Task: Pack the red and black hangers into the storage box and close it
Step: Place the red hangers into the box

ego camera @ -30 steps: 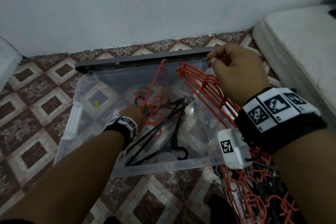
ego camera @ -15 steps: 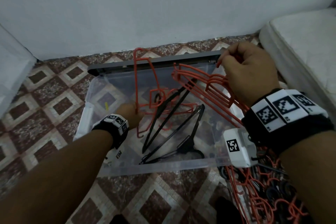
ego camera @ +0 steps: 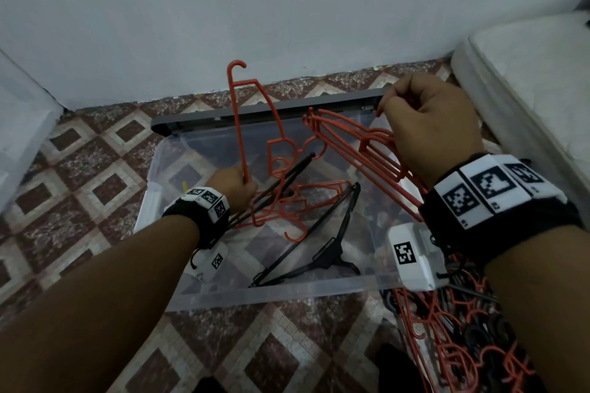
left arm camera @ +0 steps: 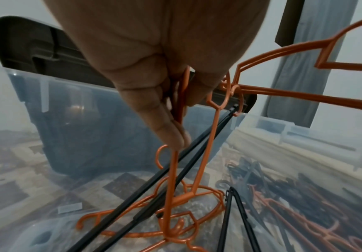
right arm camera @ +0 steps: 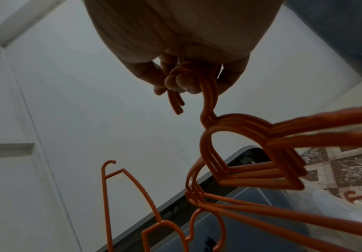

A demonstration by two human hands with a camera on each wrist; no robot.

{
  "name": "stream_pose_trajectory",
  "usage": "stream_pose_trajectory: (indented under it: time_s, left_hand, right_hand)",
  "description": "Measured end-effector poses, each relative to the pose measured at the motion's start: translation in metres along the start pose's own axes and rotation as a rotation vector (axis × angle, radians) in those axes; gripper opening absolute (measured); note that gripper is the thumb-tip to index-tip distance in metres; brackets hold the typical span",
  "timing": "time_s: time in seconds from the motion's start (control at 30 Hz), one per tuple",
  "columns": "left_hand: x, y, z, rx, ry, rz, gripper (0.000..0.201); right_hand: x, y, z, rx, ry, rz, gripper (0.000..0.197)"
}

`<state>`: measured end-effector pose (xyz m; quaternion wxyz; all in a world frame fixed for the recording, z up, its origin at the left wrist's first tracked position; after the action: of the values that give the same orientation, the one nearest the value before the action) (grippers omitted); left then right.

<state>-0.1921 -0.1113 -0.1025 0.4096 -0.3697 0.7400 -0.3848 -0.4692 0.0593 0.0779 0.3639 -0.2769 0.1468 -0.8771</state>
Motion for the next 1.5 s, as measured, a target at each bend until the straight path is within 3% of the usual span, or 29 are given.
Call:
stream_pose_trajectory:
  time_s: [0.07, 0.13, 0.2, 0.27, 0.57, 0.77, 0.93, 1.1, 1.2, 1.3, 1.37, 1.5]
  left_hand:
    - [0.001, 0.003, -0.001, -0.069, 0.017, 0.021, 0.018]
    - [-0.001, 0.009, -0.003, -0.312, 0.017, 0.101, 0.018]
    - [-0.003, 0.010, -0.003, -0.528, 0.003, 0.167, 0.016]
    - [-0.007, 0.005, -0.003, -0.595, 0.010, 0.204, 0.014]
    - [-0.033, -0.036, 0.003, -0.425, 0.054, 0.186, 0.021]
    - [-0.069, -0.061, -0.031, -0.588, 0.201, 0.196, 0.013]
    - [-0.088, -0.039, -0.053, -0.784, 0.197, 0.251, 0.014]
    - [-0.091, -0.028, -0.060, -0.867, 0.148, 0.285, 0.017]
    - [-0.096, -0.017, -0.057, -0.736, 0.051, 0.364, 0.015]
    - [-0.110, -0.013, -0.055, -0.268, 0.107, 0.470, 0.025]
    - [-0.115, -0.026, -0.067, -0.044, 0.263, 0.410, 0.027]
    - [-0.123, -0.093, -0.109, -0.159, 0.508, -0.141, 0.018]
  right_hand:
    - [0.001, -0.009, 0.002, 0.052, 0.011, -0.067, 0.021]
    - [0.003, -0.021, 0.007, 0.123, 0.011, -0.150, 0.022]
    - [0.005, -0.026, 0.015, 0.196, -0.006, -0.171, 0.021]
    - [0.007, -0.026, 0.020, 0.216, -0.010, -0.162, 0.022]
    - [0.003, 0.007, 0.005, 0.287, 0.112, 0.083, 0.019]
    - [-0.007, 0.035, -0.002, 0.365, 0.229, 0.294, 0.026]
    - [-0.010, 0.039, 0.011, 0.491, 0.177, 0.341, 0.024]
    - [-0.012, 0.046, 0.019, 0.342, 0.056, 0.392, 0.021]
    - [-0.014, 0.046, 0.023, 0.274, 0.022, 0.389, 0.018]
    - [-0.020, 0.053, 0.029, 0.222, -0.013, 0.423, 0.003]
    - [-0.025, 0.058, 0.034, 0.160, -0.048, 0.455, 0.009]
    - [-0.036, 0.067, 0.043, 0.009, -0.084, 0.512, 0.012]
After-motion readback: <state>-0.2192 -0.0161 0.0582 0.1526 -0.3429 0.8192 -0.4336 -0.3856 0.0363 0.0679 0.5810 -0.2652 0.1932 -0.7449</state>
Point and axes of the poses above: each hand's wrist, its own x-axis towards the middle knuckle, its own y-axis out of the palm, z = x × y, the point moved 9 cm from there along x, towards the middle knuckle, and after that the axes turned 1 degree about x, right-handed, at the moved point
